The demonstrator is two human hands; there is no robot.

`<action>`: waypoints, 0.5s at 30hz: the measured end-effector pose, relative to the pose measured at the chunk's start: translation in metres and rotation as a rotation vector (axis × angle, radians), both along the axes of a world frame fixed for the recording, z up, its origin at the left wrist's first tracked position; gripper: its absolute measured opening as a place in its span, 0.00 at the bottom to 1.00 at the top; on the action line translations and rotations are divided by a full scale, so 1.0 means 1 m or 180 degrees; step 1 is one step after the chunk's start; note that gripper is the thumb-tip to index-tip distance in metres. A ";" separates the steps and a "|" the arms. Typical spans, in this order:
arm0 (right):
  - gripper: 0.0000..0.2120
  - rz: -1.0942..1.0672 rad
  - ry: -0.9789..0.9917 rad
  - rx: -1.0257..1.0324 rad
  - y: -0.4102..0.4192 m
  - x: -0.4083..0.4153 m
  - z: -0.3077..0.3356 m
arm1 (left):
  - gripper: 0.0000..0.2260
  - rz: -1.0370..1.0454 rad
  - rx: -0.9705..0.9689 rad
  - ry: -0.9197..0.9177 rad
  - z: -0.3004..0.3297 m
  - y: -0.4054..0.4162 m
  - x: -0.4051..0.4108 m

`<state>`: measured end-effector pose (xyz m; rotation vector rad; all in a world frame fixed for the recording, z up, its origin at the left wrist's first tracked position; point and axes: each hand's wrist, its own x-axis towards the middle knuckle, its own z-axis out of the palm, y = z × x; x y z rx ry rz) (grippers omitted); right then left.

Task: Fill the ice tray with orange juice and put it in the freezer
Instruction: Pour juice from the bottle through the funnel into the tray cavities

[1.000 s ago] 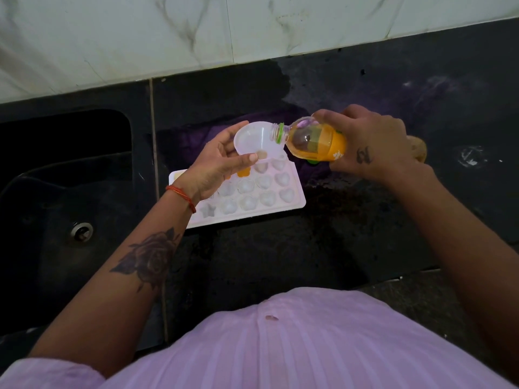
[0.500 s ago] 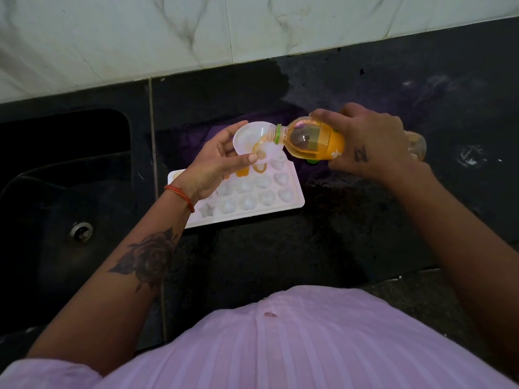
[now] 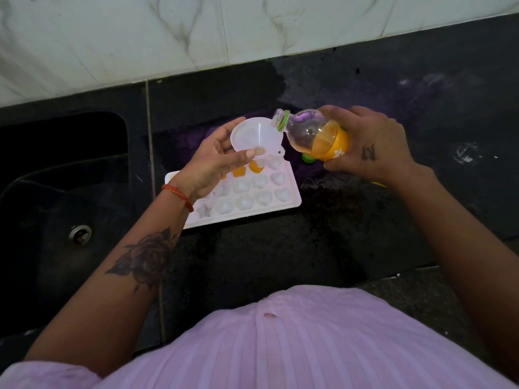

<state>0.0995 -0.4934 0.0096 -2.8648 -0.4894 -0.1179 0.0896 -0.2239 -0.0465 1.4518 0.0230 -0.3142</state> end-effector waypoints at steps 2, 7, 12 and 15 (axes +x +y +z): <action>0.40 -0.0029 0.0000 -0.0030 -0.003 -0.001 0.000 | 0.29 -0.0038 -0.0039 -0.0007 0.000 -0.003 0.001; 0.40 -0.0064 0.0030 -0.0216 -0.011 -0.002 0.000 | 0.30 -0.0106 0.0057 -0.0025 0.000 -0.013 0.003; 0.39 -0.0135 -0.0030 -0.0397 -0.014 -0.003 0.000 | 0.33 -0.0131 0.0174 -0.0006 -0.001 -0.020 0.005; 0.39 -0.0150 -0.0062 -0.0453 -0.016 -0.004 0.001 | 0.34 -0.0155 0.0231 -0.0017 0.000 -0.022 0.006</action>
